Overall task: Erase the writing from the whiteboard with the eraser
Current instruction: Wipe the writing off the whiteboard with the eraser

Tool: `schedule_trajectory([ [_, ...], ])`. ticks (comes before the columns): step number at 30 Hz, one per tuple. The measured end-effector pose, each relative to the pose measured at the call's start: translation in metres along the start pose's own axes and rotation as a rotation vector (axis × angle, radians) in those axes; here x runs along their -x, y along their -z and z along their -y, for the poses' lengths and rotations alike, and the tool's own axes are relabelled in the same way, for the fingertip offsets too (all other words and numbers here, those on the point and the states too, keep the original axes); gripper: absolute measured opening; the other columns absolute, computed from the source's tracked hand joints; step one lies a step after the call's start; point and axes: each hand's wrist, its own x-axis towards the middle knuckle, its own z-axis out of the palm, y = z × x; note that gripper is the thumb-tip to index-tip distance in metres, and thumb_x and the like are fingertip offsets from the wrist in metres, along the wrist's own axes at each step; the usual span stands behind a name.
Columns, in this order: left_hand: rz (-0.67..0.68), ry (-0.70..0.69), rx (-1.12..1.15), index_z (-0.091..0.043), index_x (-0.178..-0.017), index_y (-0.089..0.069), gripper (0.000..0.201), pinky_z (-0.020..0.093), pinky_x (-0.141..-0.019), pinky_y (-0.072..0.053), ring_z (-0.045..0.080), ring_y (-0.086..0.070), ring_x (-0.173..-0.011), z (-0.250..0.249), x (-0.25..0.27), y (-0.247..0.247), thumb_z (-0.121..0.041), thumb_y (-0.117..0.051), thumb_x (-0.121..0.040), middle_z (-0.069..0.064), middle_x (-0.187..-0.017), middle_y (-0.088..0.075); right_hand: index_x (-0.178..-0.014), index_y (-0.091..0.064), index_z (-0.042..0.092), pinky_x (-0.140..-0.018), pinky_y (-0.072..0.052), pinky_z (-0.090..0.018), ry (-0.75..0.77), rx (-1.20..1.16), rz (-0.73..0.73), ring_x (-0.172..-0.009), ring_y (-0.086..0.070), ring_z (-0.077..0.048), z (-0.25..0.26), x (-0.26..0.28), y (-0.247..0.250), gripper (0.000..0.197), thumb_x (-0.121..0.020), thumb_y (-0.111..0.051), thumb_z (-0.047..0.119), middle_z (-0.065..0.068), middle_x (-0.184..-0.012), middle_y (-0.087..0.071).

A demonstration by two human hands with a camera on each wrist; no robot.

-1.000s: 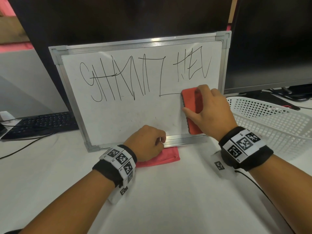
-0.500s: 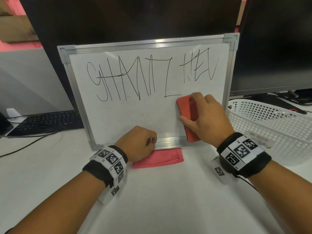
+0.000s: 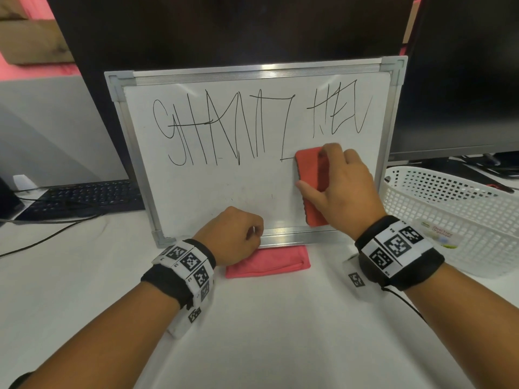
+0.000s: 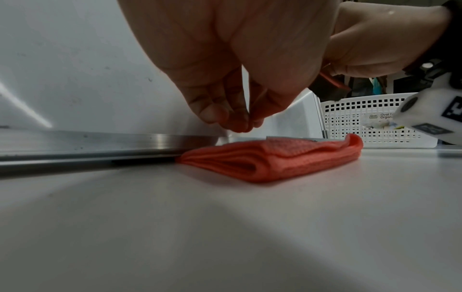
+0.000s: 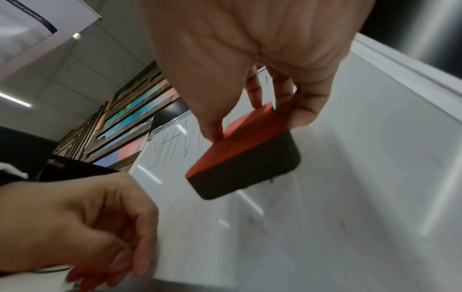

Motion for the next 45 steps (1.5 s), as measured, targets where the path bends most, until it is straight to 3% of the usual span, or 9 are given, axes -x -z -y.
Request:
schedule_trajectory([
  [6,0.018,-0.008,-0.003,-0.021,-0.085,-0.071,0.014,0.027,-0.062,-0.052,0.008,-0.059,-0.061,0.000,0.000,0.000,-0.015,-0.059,-0.085,-0.009,-0.067,-0.064,-0.134,-0.044,0.017,-0.072,-0.048,-0.037,0.056,0.047,0.112,-0.086,-0.059,-0.033,0.010,0.010,-0.011,0.065,-0.086,-0.070,0.053,-0.010,-0.109,-0.051],
  [11,0.018,-0.010,-0.002,-0.021,-0.086,-0.071,0.013,0.029,-0.063,-0.054,0.010,-0.061,-0.063,0.000,0.000,0.001,-0.016,-0.059,-0.086,-0.009,-0.067,-0.064,-0.133,-0.045,0.013,-0.075,-0.051,-0.041,0.013,-0.028,-0.028,-0.087,-0.057,-0.034,0.016,-0.004,-0.005,0.064,-0.087,-0.071,0.049,-0.013,-0.111,-0.051],
  [15,0.026,-0.005,-0.002,-0.022,-0.086,-0.071,0.013,0.028,-0.064,-0.052,0.012,-0.061,-0.065,-0.002,0.001,0.002,-0.018,-0.059,-0.087,-0.010,-0.068,-0.062,-0.132,-0.045,0.016,-0.072,-0.047,-0.037,0.059,0.031,0.100,-0.086,-0.058,-0.034,0.026,0.006,-0.016,0.063,-0.086,-0.070,0.052,-0.010,-0.109,-0.051],
  [20,0.025,-0.007,0.002,-0.023,-0.086,-0.071,0.013,0.029,-0.065,-0.053,0.012,-0.060,-0.065,-0.001,0.001,0.002,-0.018,-0.058,-0.086,-0.012,-0.067,-0.059,-0.132,-0.047,0.011,-0.073,-0.047,-0.037,0.003,-0.063,-0.026,-0.086,-0.057,-0.033,0.028,0.001,-0.017,0.064,-0.085,-0.072,0.048,-0.012,-0.110,-0.052],
  [25,0.034,-0.007,-0.014,-0.023,-0.087,-0.071,0.014,0.031,-0.066,-0.055,0.012,-0.061,-0.065,-0.003,0.001,0.003,-0.019,-0.058,-0.086,-0.013,-0.066,-0.058,-0.130,-0.046,0.015,-0.073,-0.048,-0.039,0.072,-0.001,0.088,-0.084,-0.058,-0.035,0.035,0.007,-0.025,0.062,-0.086,-0.071,0.050,-0.009,-0.109,-0.050],
  [29,0.032,-0.002,-0.034,-0.021,-0.087,-0.071,0.013,0.029,-0.065,-0.054,0.011,-0.060,-0.064,0.001,0.004,0.005,-0.018,-0.058,-0.087,-0.013,-0.065,-0.058,-0.133,-0.047,0.011,-0.074,-0.051,-0.041,0.026,-0.057,-0.025,-0.086,-0.057,-0.034,0.037,-0.003,-0.021,0.064,-0.086,-0.072,0.047,-0.013,-0.112,-0.051],
  [34,0.038,0.037,-0.053,-0.023,-0.084,-0.071,0.015,0.036,-0.067,-0.058,0.014,-0.063,-0.066,0.016,0.014,0.011,-0.019,-0.056,-0.084,-0.010,-0.067,-0.063,-0.131,-0.045,0.015,-0.069,-0.048,-0.038,0.104,0.013,0.101,-0.083,-0.058,-0.034,0.050,0.005,-0.032,0.061,-0.087,-0.070,0.050,-0.009,-0.111,-0.048],
  [38,0.030,0.047,-0.071,-0.021,-0.086,-0.072,0.015,0.037,-0.065,-0.057,0.016,-0.061,-0.065,0.024,0.021,0.017,-0.016,-0.058,-0.085,-0.009,-0.067,-0.061,-0.133,-0.046,0.011,-0.074,-0.050,-0.041,0.027,-0.083,-0.022,-0.086,-0.057,-0.035,0.055,-0.005,-0.030,0.064,-0.086,-0.072,0.046,-0.013,-0.113,-0.050],
  [45,0.027,0.068,-0.076,-0.019,-0.085,-0.072,0.014,0.034,-0.065,-0.056,0.015,-0.059,-0.064,0.030,0.023,0.021,-0.016,-0.059,-0.085,-0.011,-0.065,-0.058,-0.131,-0.045,0.013,-0.073,-0.052,-0.043,0.073,-0.049,0.043,-0.086,-0.058,-0.034,0.071,-0.003,-0.040,0.063,-0.086,-0.071,0.047,-0.011,-0.113,-0.049],
])
